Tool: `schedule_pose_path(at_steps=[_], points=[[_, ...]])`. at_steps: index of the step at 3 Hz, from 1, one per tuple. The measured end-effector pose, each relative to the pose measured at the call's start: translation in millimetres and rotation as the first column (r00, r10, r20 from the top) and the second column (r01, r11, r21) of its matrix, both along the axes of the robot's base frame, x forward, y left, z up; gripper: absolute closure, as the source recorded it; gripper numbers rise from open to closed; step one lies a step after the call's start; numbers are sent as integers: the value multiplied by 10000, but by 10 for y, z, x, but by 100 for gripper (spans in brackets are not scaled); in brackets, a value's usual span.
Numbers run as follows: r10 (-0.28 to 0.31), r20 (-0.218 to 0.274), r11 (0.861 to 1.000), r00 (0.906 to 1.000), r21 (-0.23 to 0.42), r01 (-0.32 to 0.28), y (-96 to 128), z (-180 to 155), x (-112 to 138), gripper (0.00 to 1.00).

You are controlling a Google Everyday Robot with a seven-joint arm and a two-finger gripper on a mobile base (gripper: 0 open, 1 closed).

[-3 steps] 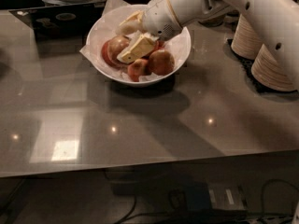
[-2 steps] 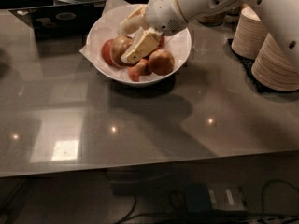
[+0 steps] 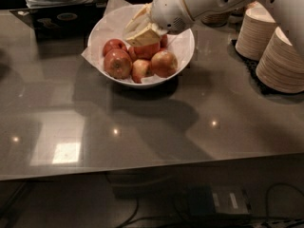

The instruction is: Pick apple from white bowl

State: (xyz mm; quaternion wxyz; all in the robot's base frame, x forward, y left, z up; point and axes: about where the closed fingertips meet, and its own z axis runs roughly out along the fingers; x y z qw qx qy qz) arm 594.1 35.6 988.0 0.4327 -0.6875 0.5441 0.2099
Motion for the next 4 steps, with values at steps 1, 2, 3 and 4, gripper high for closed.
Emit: schedule_pose_path(at_steps=[1,2,3,4], points=[[1,0,10000,10000,0,-1,0,0,0,81],[1,0,10000,10000,0,-1,1,0,0,58],[-1,-4,10000,10000,2,1,1,-1,1,34],[-23,-35,10000,10000,20,23,5,-12,11,11]])
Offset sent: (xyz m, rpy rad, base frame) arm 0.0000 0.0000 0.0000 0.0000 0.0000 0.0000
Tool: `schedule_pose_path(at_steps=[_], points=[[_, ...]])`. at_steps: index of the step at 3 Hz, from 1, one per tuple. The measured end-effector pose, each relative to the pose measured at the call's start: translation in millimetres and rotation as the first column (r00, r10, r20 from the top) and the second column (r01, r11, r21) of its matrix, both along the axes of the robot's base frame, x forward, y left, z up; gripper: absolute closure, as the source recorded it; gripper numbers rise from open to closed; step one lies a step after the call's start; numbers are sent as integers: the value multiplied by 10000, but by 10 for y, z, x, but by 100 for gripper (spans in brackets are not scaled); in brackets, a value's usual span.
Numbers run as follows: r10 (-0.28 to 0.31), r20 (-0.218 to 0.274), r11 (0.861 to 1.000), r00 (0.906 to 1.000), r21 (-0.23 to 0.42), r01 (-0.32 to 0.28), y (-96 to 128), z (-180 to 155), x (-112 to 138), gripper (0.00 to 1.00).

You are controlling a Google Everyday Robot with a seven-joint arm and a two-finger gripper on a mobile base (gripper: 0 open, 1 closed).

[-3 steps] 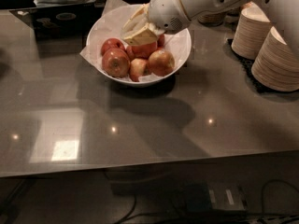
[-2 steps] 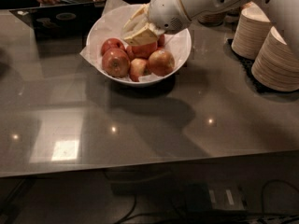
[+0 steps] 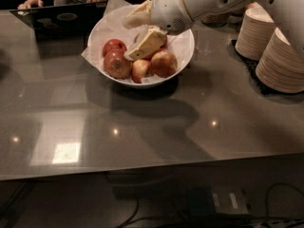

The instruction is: Pick apple from white bowl

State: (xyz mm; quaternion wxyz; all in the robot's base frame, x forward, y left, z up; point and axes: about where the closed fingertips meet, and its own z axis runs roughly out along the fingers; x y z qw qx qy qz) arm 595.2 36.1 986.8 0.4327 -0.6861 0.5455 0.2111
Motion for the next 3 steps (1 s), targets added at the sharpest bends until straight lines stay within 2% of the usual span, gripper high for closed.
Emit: schedule_pose_path(at_steps=[1,2,3], points=[[-179,-180,9998,9997,10,179,-34,-57,51,5],[-422,-362,9991,9985,-52,420,-88,-101,81,24],[-603,-432,9981,9972,-143,598,-124,-114,107,31]])
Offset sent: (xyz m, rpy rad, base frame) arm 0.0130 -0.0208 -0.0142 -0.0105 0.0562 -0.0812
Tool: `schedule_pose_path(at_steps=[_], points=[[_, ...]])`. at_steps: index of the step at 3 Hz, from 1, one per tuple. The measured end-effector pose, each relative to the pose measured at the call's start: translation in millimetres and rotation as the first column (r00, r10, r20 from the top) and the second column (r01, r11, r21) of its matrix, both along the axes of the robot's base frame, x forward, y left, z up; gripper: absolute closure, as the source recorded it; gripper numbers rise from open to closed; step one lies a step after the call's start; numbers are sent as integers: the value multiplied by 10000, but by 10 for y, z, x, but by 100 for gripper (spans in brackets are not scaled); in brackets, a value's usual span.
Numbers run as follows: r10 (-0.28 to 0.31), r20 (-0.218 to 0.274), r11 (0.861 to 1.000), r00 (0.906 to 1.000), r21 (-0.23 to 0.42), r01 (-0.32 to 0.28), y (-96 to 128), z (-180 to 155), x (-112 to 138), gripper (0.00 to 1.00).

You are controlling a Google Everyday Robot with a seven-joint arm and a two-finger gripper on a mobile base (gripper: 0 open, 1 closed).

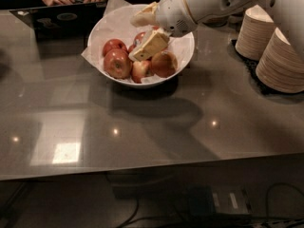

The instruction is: Pick apple from white bowl

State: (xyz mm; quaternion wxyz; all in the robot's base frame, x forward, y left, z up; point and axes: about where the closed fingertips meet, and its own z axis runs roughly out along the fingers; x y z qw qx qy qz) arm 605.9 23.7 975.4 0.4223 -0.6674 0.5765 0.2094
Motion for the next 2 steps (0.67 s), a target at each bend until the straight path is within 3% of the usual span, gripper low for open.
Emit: schedule_pose_path(at_steps=[2], points=[[-663,-65,9974,9978,-280,661,-224,-26,7,25]])
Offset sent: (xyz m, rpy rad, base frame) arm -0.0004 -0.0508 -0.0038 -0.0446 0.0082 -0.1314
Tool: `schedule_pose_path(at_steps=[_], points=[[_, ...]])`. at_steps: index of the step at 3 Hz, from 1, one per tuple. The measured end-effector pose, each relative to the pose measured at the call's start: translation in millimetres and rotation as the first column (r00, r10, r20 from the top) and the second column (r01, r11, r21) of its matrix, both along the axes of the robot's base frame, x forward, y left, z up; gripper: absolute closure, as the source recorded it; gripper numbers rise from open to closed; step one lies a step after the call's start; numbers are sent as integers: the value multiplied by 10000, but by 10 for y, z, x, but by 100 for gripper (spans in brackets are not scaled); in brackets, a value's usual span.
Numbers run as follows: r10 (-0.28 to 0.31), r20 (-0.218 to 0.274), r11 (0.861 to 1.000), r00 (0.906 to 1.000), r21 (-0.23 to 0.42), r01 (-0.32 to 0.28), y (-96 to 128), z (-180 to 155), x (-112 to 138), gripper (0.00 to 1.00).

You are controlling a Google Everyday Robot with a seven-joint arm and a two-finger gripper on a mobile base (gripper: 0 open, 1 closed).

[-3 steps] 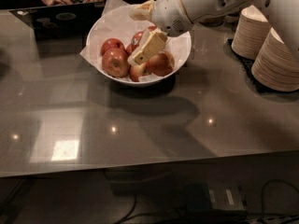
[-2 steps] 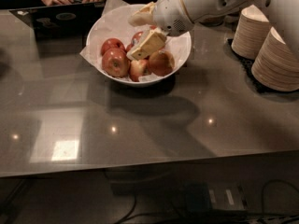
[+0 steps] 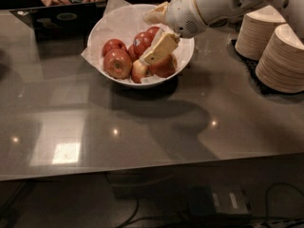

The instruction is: Pick apple from white bowl

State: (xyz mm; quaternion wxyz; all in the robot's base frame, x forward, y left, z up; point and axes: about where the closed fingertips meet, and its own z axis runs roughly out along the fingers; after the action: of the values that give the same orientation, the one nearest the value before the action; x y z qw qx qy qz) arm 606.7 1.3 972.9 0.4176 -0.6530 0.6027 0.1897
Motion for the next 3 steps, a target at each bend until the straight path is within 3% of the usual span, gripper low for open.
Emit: schedule_pose_path(at_steps=[2,3], points=[[-1212,-799,9917,9894,345,1242,-385,-245,-279,32],[-1455,-1095,9875,9833,452,1512,-441,-396,-297,32]])
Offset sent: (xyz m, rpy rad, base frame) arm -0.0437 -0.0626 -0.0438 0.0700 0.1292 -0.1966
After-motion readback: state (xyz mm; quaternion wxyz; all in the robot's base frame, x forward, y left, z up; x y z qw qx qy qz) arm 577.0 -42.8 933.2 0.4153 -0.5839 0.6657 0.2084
